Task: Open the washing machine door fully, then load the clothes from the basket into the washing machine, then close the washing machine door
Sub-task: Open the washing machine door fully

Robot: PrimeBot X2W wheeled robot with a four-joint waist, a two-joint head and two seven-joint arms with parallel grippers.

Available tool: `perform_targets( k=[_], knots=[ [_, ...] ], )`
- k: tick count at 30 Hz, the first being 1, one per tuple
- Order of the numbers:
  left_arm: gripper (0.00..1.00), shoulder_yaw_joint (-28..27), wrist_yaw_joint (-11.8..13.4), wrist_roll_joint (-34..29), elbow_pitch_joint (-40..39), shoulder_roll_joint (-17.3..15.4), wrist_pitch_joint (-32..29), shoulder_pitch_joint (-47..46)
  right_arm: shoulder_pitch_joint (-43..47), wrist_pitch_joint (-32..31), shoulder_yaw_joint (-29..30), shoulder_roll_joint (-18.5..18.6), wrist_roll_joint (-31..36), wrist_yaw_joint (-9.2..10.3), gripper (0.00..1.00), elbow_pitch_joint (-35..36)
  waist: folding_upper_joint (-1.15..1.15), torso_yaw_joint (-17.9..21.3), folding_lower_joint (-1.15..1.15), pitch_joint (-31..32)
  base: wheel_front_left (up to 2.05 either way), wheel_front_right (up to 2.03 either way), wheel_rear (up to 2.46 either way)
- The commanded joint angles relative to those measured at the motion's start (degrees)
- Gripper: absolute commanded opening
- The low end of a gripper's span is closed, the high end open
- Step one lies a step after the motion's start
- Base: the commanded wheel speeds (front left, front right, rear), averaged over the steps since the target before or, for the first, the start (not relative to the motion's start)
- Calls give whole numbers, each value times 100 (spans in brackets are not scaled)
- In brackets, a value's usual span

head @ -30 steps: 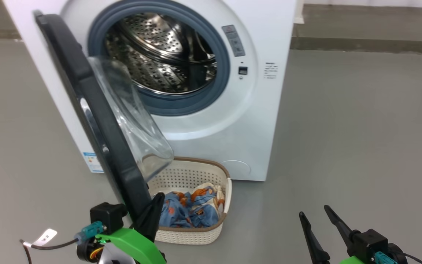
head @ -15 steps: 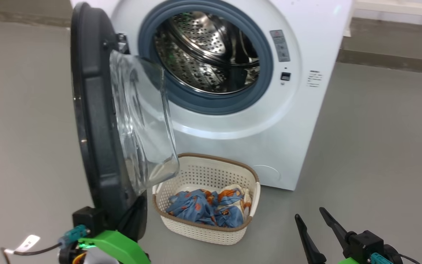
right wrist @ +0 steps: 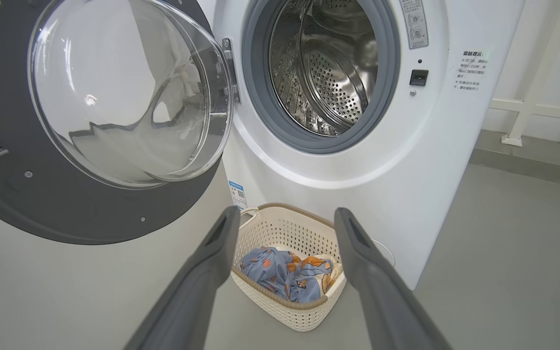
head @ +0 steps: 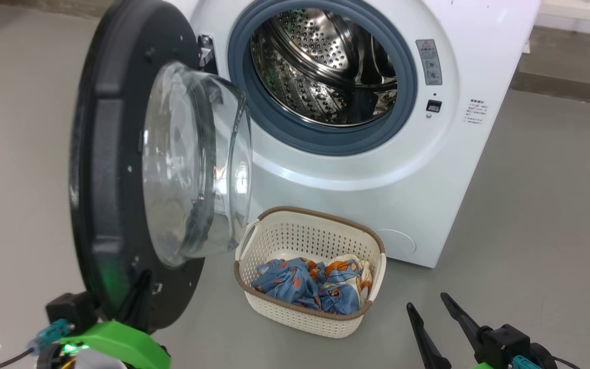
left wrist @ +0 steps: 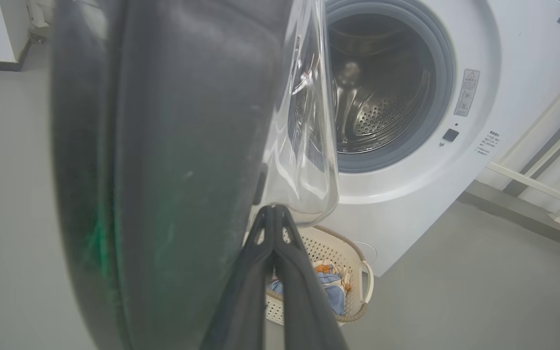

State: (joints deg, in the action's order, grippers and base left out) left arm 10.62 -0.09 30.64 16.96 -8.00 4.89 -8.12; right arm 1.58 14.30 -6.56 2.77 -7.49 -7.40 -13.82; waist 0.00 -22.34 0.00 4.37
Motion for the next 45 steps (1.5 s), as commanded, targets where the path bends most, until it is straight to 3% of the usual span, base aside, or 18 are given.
perform_targets(
  k=[1,11,26,33,45],
  knots=[
    [0,-366,116,90,-171,-240,102,-129,-58,70,-148,10,7,-9,100,119,0,-22,0,-65,0,0,0],
    [0,-862,318,314,-314,-472,246,-134,-213,70,-165,10,235,-9,100,115,0,5,0,-474,0,0,0],
    [0,-1548,400,720,-125,-747,548,-471,-534,70,-96,75,647,-9,100,141,0,62,0,-1317,0,0,0],
    [0,-1933,361,938,235,-970,696,-759,-671,70,-61,227,743,-9,100,168,0,8,0,-1716,0,0,0],
    [0,-2427,69,1182,1264,-1544,872,-1451,-853,-5,-30,527,850,-9,100,298,0,-103,0,-2290,0,0,0]
  ],
)
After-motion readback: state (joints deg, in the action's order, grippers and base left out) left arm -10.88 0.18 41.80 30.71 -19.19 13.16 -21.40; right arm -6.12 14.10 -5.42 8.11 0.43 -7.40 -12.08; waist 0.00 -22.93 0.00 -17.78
